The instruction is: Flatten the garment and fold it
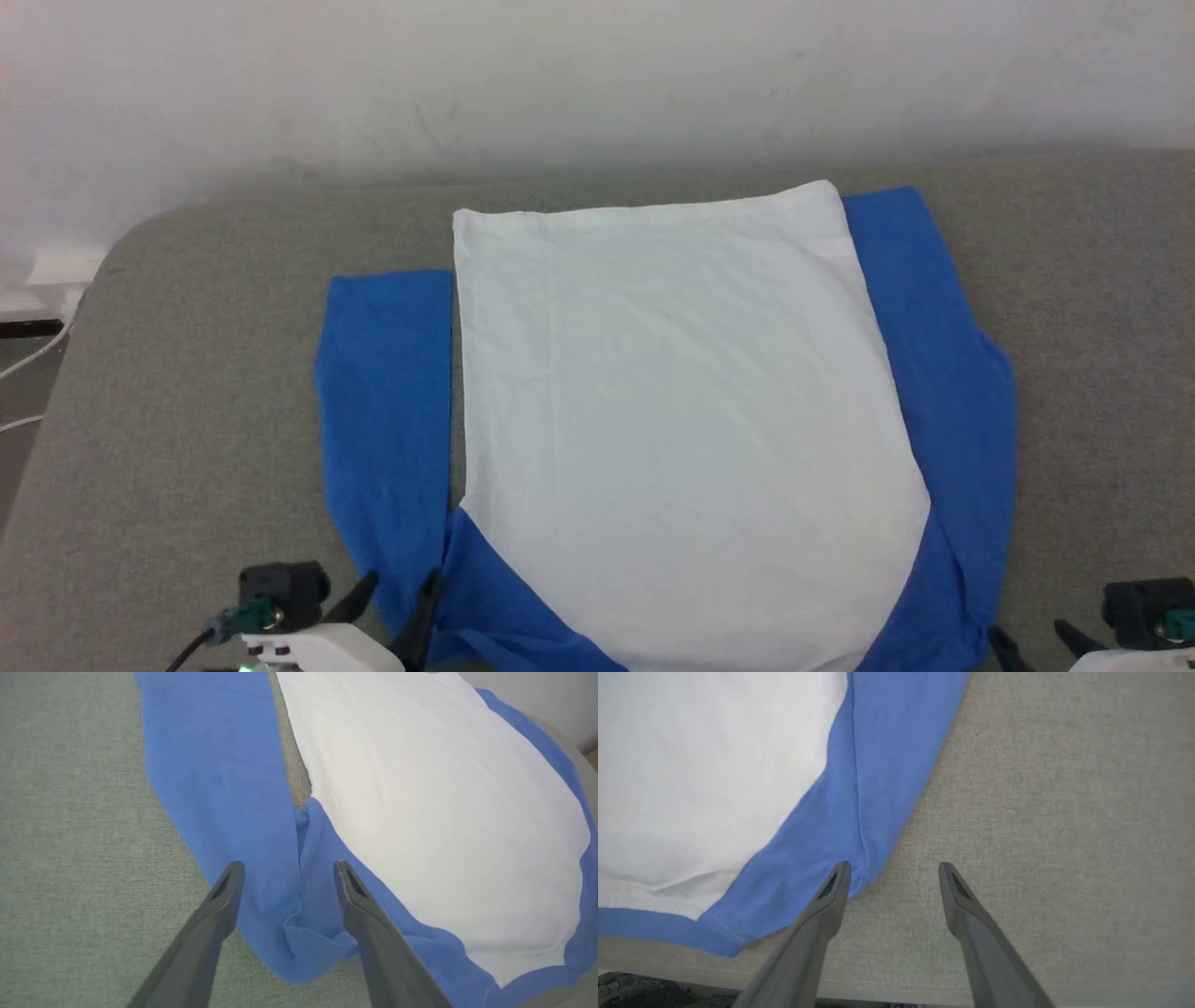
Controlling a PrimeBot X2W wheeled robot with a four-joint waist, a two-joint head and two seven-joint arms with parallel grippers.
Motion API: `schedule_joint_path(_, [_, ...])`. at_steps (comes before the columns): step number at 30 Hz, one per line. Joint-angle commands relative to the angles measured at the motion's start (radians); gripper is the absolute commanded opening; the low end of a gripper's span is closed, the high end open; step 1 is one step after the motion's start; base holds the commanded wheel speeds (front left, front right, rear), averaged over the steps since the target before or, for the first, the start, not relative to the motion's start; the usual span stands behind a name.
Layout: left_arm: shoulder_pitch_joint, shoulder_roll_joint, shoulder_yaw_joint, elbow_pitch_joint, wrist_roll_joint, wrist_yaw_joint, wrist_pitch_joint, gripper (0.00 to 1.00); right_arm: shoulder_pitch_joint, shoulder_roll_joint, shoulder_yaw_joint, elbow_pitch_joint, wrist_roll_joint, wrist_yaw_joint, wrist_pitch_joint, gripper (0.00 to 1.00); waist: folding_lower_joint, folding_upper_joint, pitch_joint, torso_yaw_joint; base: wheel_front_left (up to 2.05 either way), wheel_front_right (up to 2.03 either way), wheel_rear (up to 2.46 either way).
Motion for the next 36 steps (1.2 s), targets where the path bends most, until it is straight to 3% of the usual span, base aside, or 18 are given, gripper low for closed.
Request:
schedule_joint_path(1, [0.010,0.009,0.021,-0.017,0.001,0.014,-0.026,1.00,0.007,0.018,-0.020,-0.024,-0.014,-0.002,-0.032,1.00,0.0000,0.0000,-0.006,-0.001,0.00,0.00,0.00])
schedule_joint_path(8, [-0.053,0.011,0.115,-0.003,0.083,0.057,-0.216,1.00,-0.082,0.104,-0.049,-0.077,-0.036,-0.002,-0.270,1.00,0.0000,0.0000,0.018,-0.015,0.00,0.00,0.00])
schedule_joint_path(15, [-0.270,-0.002,0.103,0.121,0.178,-0.012,-0.253,1.00,-0.203,0.129,-0.005,-0.050,-0.079,-0.002,-0.449,1.00,0.0000,0.0000,0.116,-0.032,0.00,0.00,0.00])
schedule_joint_path(22, [-0.544,-0.027,0.046,0.299,0.241,-0.107,-0.176,1.00,-0.297,0.135,0.040,-0.032,-0.092,-0.002,-0.493,1.00,0.0000,0.0000,0.243,-0.065,0.00,0.00,0.00])
schedule_joint_path(27, [-0.674,-0.052,0.026,0.434,0.225,-0.162,-0.075,1.00,-0.339,0.131,0.063,-0.026,-0.100,-0.002,-0.488,1.00,0.0000,0.0000,0.309,-0.104,0.00,0.00,0.00])
schedule_joint_path(36, [-0.785,-0.053,0.014,0.601,0.181,-0.191,0.119,1.00,-0.373,0.132,0.084,-0.043,-0.092,-0.002,-0.486,1.00,0.0000,0.0000,0.369,-0.159,0.00,0.00,0.00])
